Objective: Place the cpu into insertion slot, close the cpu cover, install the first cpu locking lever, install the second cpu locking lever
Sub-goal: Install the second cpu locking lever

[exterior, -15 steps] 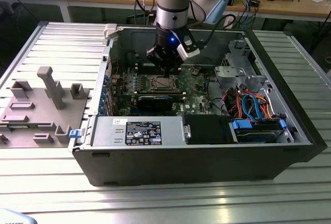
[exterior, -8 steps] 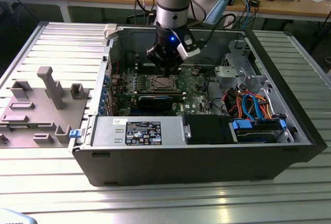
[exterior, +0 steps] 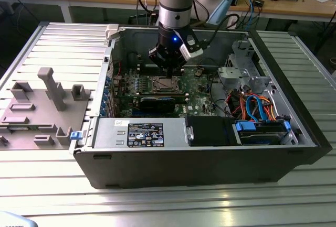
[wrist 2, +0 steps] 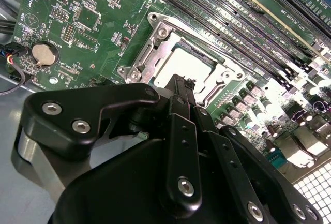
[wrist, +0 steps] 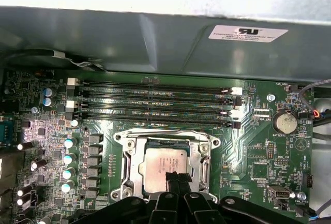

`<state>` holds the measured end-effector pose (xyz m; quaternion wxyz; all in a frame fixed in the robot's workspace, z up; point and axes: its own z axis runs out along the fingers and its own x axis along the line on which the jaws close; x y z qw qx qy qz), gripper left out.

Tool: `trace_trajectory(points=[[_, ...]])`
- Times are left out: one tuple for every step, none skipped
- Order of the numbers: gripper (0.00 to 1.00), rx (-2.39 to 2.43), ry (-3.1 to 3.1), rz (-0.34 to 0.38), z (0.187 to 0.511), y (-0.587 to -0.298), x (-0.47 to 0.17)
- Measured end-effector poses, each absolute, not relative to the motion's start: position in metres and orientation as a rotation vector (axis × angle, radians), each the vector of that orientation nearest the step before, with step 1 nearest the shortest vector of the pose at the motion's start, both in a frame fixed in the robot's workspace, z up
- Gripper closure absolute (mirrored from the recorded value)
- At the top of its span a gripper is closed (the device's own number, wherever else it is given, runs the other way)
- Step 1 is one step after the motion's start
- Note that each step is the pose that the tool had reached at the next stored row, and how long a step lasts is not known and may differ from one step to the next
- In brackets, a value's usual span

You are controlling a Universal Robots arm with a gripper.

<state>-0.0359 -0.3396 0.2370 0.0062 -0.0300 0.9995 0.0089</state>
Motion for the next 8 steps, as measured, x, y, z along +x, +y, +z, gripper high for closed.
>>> trace_trajectory(points=[[0.89, -0.094, 3.128, 0.028, 0.237, -0.34, -0.036], [0.89, -0.094, 3.128, 0.027, 0.237, -0.34, -0.036], [0.89, -0.094, 3.128, 0.028, 0.237, -0.342, -0.036], [0.89, -0.094, 3.128, 0.03, 0.237, -0.344, -0.036], [0.89, -0.094, 3.127, 0.035, 0.237, -0.347, -0.036], [0.89, -0.094, 3.127, 0.038, 0.237, -0.349, -0.036], [0.89, -0.094, 3.127, 0.044, 0.236, -0.353, -0.036], [0.89, -0.094, 3.127, 0.049, 0.236, -0.355, -0.036]])
